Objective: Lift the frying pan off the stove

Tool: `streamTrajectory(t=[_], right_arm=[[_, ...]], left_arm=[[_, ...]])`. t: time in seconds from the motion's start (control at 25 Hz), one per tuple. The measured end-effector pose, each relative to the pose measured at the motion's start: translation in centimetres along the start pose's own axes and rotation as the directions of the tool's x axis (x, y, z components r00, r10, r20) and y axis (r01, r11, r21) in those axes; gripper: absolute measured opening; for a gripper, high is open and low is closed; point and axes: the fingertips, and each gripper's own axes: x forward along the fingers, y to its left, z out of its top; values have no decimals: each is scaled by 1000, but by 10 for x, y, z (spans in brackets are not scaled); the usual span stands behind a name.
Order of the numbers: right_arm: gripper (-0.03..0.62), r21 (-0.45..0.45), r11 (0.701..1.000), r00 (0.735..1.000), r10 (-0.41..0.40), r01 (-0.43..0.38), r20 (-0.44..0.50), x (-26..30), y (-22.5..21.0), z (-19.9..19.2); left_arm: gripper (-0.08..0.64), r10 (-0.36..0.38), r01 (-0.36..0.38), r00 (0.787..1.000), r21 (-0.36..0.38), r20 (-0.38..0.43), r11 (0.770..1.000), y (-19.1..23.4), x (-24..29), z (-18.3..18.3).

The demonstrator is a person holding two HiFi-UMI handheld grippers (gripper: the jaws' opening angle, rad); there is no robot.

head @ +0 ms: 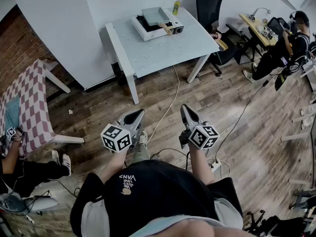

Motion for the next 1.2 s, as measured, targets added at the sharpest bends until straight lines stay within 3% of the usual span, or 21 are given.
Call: streamTrajectory(t=[0.4, 0.56, 0.64, 0.72, 0.88, 1.2], right_arm=[[5, -3, 1000, 1000, -5, 5, 3, 13, -3, 5], [5, 39, 999, 999, 6, -8, 49, 31, -11, 18], [117, 66, 998, 998, 8, -12, 59, 44, -18, 24], [169, 86, 996, 998, 11, -16, 60, 57, -24, 30], [224, 123, 992, 996, 7, -18, 88, 86, -38, 47], [224, 148, 989, 995, -23, 8, 99, 132, -57, 65]], left_arm=[[2, -27, 27, 1000, 4, -1, 1000, 5, 15, 8], [3, -61, 61, 998, 11, 18, 998, 12, 31, 16], [68, -76, 77, 997, -23, 31, 997, 20, 43, 21], [201, -84, 86, 996, -72, 34, 994, 31, 56, 25], [228, -120, 120, 993, -104, 14, 987, 52, 87, 38], [238, -170, 166, 985, -130, -20, 978, 96, 133, 66]])
